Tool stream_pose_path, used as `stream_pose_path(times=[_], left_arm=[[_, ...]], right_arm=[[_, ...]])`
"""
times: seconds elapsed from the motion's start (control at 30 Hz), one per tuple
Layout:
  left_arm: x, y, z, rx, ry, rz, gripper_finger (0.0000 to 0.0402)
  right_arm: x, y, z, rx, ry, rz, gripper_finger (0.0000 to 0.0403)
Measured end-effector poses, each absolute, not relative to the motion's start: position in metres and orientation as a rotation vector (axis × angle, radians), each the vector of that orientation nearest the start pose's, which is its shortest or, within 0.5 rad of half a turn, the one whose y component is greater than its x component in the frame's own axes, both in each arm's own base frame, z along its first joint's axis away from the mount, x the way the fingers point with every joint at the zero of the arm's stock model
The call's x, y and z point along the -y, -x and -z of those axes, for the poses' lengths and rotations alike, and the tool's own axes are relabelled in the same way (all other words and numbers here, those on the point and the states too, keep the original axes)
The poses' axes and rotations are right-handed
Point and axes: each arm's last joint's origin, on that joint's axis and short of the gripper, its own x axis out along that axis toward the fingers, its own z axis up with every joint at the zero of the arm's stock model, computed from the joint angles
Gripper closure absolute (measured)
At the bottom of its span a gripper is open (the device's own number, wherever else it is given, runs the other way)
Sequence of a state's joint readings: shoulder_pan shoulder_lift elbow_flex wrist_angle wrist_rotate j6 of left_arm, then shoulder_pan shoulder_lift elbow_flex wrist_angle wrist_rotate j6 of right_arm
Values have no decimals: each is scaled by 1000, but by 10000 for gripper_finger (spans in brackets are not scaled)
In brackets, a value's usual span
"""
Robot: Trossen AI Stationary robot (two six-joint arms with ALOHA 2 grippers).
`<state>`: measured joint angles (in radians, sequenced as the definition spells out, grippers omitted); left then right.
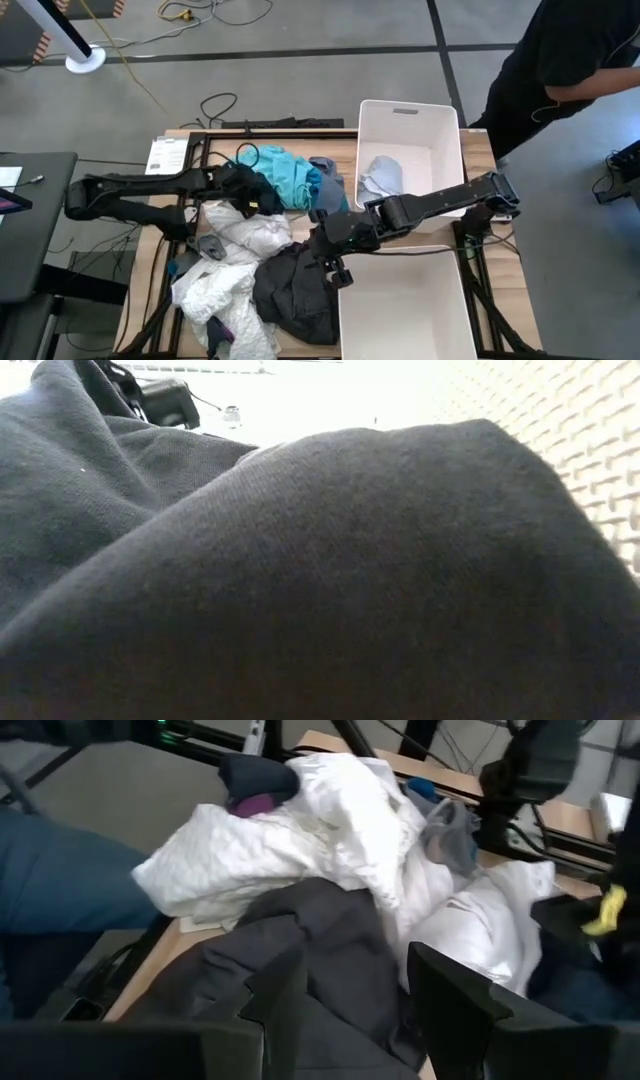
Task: Sort clothes
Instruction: Put the black shorts into the top white laundry bin
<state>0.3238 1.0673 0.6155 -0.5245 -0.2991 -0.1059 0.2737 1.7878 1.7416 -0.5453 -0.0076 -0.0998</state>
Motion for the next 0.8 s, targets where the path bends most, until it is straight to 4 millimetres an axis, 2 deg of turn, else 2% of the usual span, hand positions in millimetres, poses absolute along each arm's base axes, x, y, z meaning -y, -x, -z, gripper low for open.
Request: stream_pose_path(times=[0.27, 0.53, 0.63, 0.8], left_arm=[[-55, -151, -244, -751, 114, -609, 381], [-33, -119, -287, -443, 96, -496, 382], [-26, -111, -297, -349, 79, -424, 382], [-17, -107, -307, -244, 59, -326, 382]], right_arm=[[-82, -396, -356, -581, 125, -125, 214], [-54, -404, -361, -527, 99, -56, 211], [-51, -407, -366, -471, 116, -52, 197], [-43, -412, -374, -382, 117, -32, 152]])
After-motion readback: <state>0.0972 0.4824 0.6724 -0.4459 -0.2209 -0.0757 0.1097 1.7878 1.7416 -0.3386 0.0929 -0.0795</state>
